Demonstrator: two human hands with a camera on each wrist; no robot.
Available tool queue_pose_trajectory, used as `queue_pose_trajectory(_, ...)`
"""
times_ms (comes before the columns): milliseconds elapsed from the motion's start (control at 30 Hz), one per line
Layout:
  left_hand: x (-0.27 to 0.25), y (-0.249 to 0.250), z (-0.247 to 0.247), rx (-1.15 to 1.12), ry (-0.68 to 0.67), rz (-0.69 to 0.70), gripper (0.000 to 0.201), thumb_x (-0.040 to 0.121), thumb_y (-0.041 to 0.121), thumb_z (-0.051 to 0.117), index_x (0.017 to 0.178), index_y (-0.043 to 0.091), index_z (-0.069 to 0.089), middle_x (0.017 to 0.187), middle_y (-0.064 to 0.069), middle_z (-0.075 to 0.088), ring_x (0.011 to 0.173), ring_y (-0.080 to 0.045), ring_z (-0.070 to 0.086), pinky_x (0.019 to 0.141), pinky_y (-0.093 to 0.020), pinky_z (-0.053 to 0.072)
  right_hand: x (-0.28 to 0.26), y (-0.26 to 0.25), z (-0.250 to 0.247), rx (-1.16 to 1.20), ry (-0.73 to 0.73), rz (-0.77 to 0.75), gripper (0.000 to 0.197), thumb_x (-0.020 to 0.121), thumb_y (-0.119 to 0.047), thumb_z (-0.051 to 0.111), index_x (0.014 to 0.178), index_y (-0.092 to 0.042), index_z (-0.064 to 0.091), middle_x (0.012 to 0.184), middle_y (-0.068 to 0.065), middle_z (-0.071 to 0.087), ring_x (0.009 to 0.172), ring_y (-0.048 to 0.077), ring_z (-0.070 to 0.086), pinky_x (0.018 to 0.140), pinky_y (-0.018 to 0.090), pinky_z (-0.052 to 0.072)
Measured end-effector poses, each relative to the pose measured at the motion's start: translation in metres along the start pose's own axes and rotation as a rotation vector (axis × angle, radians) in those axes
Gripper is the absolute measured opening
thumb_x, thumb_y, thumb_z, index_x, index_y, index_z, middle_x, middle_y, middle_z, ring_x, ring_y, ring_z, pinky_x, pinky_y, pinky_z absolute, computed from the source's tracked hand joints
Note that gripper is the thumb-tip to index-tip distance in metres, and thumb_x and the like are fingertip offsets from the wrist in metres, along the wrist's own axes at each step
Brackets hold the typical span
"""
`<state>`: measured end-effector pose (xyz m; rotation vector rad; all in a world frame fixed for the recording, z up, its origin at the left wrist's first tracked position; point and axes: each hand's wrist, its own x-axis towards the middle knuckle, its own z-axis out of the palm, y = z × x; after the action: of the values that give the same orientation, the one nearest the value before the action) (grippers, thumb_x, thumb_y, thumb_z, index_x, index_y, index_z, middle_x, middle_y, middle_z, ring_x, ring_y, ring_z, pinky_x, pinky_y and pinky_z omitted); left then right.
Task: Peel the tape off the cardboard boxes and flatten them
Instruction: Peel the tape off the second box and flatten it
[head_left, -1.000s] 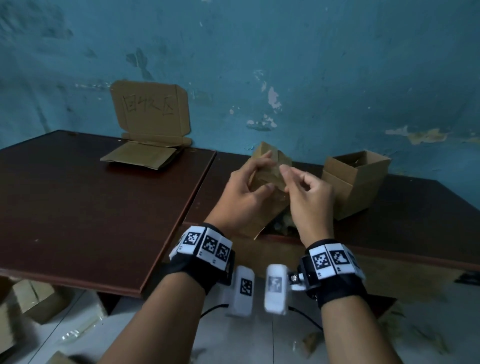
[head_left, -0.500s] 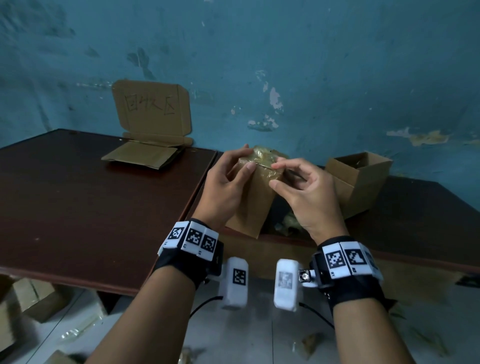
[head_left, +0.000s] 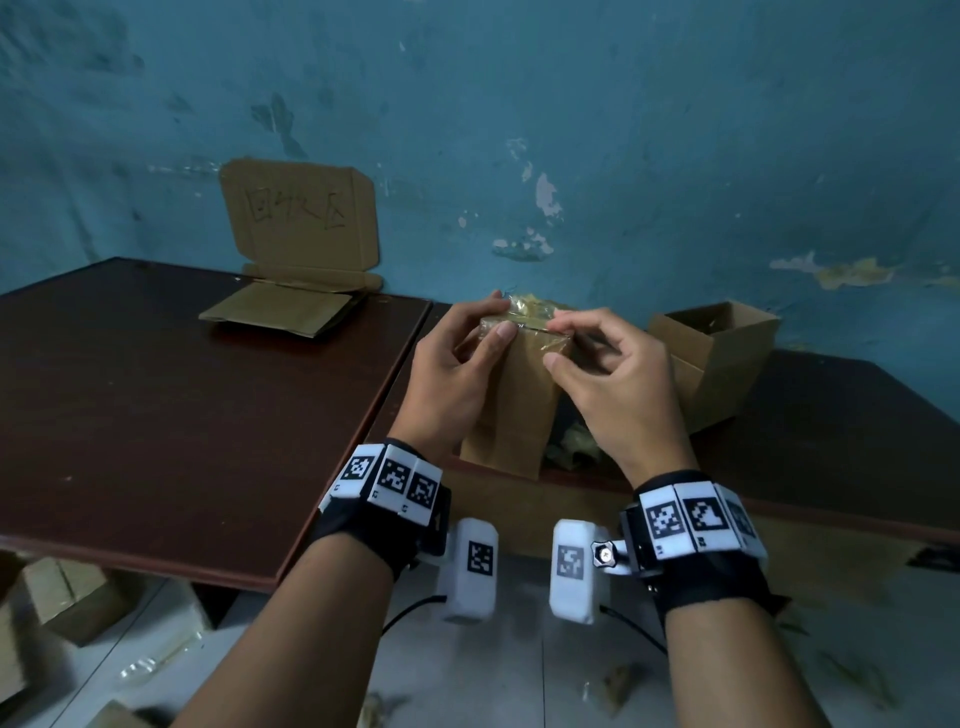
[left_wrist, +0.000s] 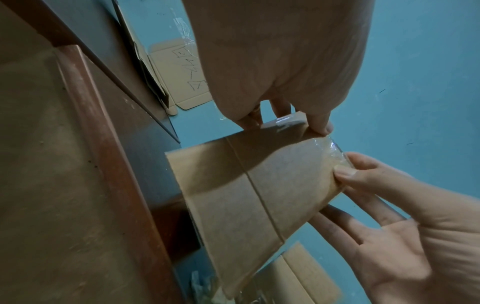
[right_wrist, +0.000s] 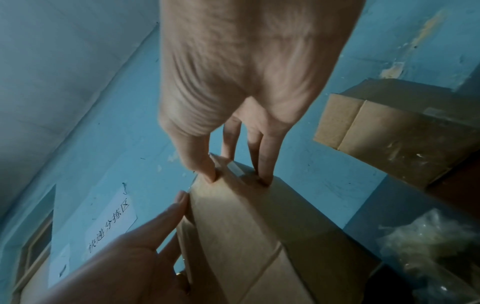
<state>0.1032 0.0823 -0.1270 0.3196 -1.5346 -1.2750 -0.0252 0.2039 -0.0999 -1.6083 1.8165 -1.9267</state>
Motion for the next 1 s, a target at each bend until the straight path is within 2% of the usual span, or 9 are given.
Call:
queue_pose_trajectory(67, 0.000, 0.000, 0.000, -0.012, 0.011, -0.002, 0.024, 0.104, 0.009, 0.066, 0.127, 0.006, 0.070, 0.142, 0.000, 0.067, 0.134, -0.010, 0.063, 0.115, -0.036, 0.049, 0.001, 0.000, 0.002, 0.008, 0.011, -0.002, 0.021, 0.089, -0.003, 0.082, 0.104, -0.017, 0.078, 0.107, -0.011, 0.079, 0.104, 0.006, 0.075, 0.093, 0.027, 0.060)
queue_pose_trajectory(233, -0.003, 0.003, 0.003, 0.020, -0.011, 0.009, 0.025, 0.104, 0.008, 0.066, 0.128, 0.003, 0.070, 0.143, -0.002, 0.067, 0.130, -0.007, 0.064, 0.111, -0.027, 0.051, 0.004, 0.004, 0.002, -0.071, 0.080, -0.023, 0.006, 0.094, -0.019, 0.081, 0.095, -0.020, 0.075, 0.097, -0.008, 0.078, 0.097, 0.013, 0.076, 0.089, 0.045, 0.063)
queue_pose_trajectory(333, -0.001, 0.001, 0.002, 0.032, 0.004, 0.015, 0.025, 0.104, 0.010, 0.066, 0.128, 0.004, 0.070, 0.142, -0.001, 0.067, 0.132, -0.008, 0.063, 0.114, -0.033, 0.051, 0.003, 0.003, 0.008, -0.130, 0.089, -0.053, 0.007, 0.096, -0.024, 0.078, 0.098, -0.022, 0.072, 0.097, -0.008, 0.076, 0.097, 0.014, 0.075, 0.086, 0.048, 0.062)
queue_pose_trajectory(433, -0.001, 0.002, 0.002, 0.036, 0.021, 0.014, 0.024, 0.105, 0.010, 0.066, 0.128, 0.005, 0.071, 0.141, -0.001, 0.069, 0.130, -0.008, 0.065, 0.112, -0.034, 0.052, 0.002, 0.001, 0.013, -0.179, 0.097, -0.098, 0.008, 0.098, -0.026, 0.075, 0.100, -0.022, 0.069, 0.095, -0.008, 0.073, 0.094, 0.013, 0.073, 0.083, 0.046, 0.061)
queue_pose_trajectory(533, -0.001, 0.004, 0.002, 0.011, 0.051, 0.024, 0.024, 0.105, 0.009, 0.065, 0.127, 0.002, 0.070, 0.139, -0.004, 0.069, 0.127, -0.008, 0.067, 0.107, -0.027, 0.054, 0.001, -0.003, 0.008, -0.131, 0.046, -0.078, 0.010, 0.099, -0.022, 0.074, 0.107, -0.024, 0.068, 0.102, -0.011, 0.072, 0.101, 0.010, 0.072, 0.090, 0.042, 0.061)
queue_pose_trajectory(633, 0.000, 0.006, 0.001, 0.000, 0.076, 0.032, 0.025, 0.105, 0.010, 0.065, 0.128, 0.001, 0.070, 0.135, -0.007, 0.071, 0.122, -0.008, 0.069, 0.100, -0.021, 0.054, 0.002, -0.007, 0.003, -0.137, -0.035, -0.074, 0.017, 0.099, -0.020, 0.072, 0.111, -0.031, 0.067, 0.112, -0.012, 0.072, 0.106, 0.013, 0.072, 0.093, 0.045, 0.060)
queue_pose_trajectory(800, 0.001, 0.005, -0.001, 0.014, 0.082, 0.031, 0.025, 0.106, 0.014, 0.066, 0.129, 0.005, 0.071, 0.127, -0.007, 0.075, 0.115, -0.014, 0.072, 0.098, -0.029, 0.057, 0.003, -0.011, 0.004, -0.258, -0.055, -0.128, 0.014, 0.101, -0.026, 0.070, 0.112, -0.033, 0.066, 0.112, -0.008, 0.070, 0.105, 0.015, 0.070, 0.088, 0.047, 0.060)
queue_pose_trajectory(900, 0.002, 0.006, -0.001, 0.019, 0.079, 0.036, 0.025, 0.105, 0.014, 0.066, 0.128, 0.006, 0.071, 0.126, -0.007, 0.075, 0.115, -0.018, 0.072, 0.100, -0.035, 0.058, 0.002, -0.017, 0.004, -0.408, -0.089, -0.178, 0.011, 0.105, -0.027, 0.063, 0.114, -0.035, 0.061, 0.111, -0.007, 0.064, 0.099, 0.011, 0.066, 0.083, 0.037, 0.057)
queue_pose_trajectory(1000, 0.000, 0.008, 0.001, 0.013, 0.067, 0.028, 0.025, 0.105, 0.010, 0.066, 0.128, 0.002, 0.070, 0.126, -0.010, 0.075, 0.114, -0.020, 0.073, 0.098, -0.031, 0.058, 0.003, -0.021, 0.004, -0.543, -0.119, -0.223, 0.008, 0.109, -0.026, 0.055, 0.114, -0.030, 0.060, 0.105, -0.006, 0.055, 0.085, 0.009, 0.061, 0.070, 0.031, 0.051)
